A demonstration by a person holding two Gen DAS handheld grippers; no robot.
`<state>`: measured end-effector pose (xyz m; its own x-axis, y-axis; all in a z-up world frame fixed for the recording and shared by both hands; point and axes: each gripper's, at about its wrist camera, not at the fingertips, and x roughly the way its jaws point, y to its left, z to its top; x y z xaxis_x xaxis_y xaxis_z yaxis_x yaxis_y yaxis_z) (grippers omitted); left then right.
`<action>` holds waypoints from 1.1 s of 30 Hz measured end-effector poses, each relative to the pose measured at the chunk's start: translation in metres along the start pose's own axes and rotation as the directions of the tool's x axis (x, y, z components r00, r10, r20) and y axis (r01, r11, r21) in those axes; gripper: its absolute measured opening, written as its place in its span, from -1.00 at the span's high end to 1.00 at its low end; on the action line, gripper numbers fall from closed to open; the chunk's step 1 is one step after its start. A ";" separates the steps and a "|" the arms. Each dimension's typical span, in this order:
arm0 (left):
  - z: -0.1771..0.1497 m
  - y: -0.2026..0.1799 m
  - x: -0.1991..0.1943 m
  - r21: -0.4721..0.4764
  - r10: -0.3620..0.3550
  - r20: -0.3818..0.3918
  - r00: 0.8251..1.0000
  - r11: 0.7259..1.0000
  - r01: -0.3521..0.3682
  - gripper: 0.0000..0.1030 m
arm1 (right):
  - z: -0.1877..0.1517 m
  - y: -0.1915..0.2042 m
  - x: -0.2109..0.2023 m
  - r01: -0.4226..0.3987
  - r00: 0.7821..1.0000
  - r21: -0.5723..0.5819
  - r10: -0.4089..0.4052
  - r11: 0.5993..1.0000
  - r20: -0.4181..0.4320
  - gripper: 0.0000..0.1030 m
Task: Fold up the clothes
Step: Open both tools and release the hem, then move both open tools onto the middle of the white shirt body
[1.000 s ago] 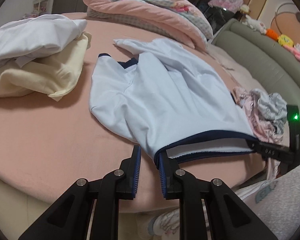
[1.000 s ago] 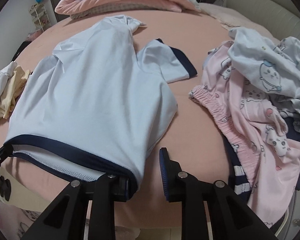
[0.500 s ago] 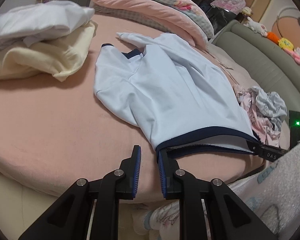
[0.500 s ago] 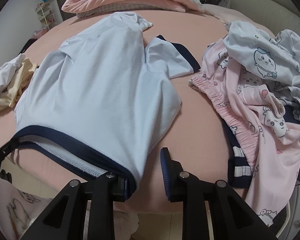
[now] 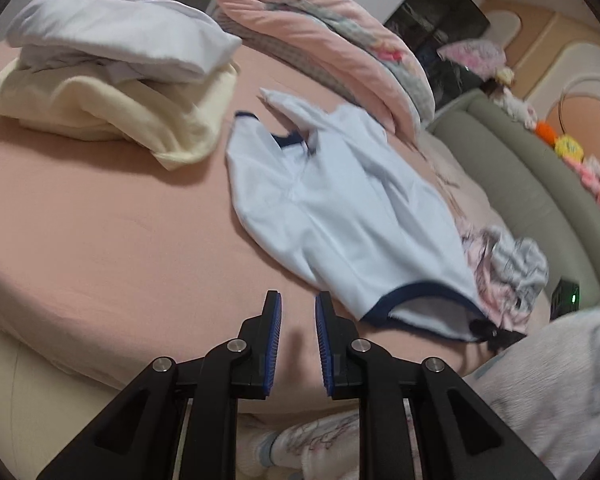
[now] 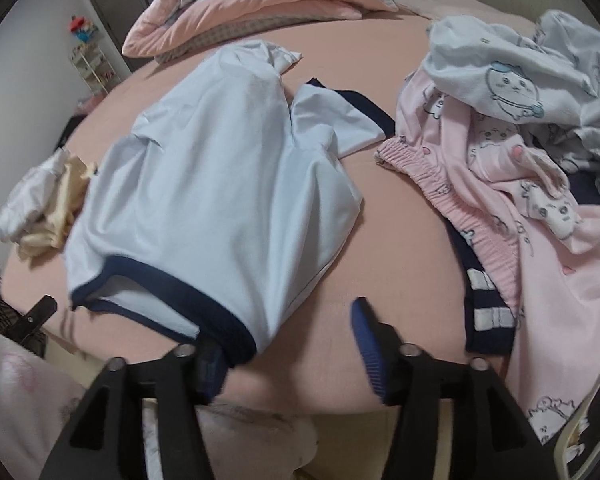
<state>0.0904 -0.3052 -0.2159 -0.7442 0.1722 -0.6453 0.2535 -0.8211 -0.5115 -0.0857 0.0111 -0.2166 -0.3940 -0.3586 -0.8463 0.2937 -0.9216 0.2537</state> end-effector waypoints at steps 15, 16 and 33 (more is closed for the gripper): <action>0.029 -0.017 0.009 0.062 0.074 -0.026 0.997 0.995 -0.072 -0.08 | 0.013 -0.032 -0.065 -0.236 0.970 0.188 0.218 0.953 0.110 -0.40; 0.032 -0.021 0.011 0.090 0.094 -0.030 0.995 0.992 -0.091 -0.08 | 0.016 -0.034 -0.066 -0.251 0.966 0.208 0.232 0.945 0.115 -0.41; 0.104 -0.054 0.033 0.121 0.117 -0.063 0.991 0.987 -0.109 -0.08 | 0.078 -0.012 -0.046 -0.116 0.993 0.135 0.112 0.984 0.040 -0.41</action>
<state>-0.0118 -0.3113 -0.1504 -0.6692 0.1089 -0.7351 0.2562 -0.8948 -0.3657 -0.1396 0.0273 -0.1444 -0.3935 -0.4652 -0.7929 0.2173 -0.8851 0.4115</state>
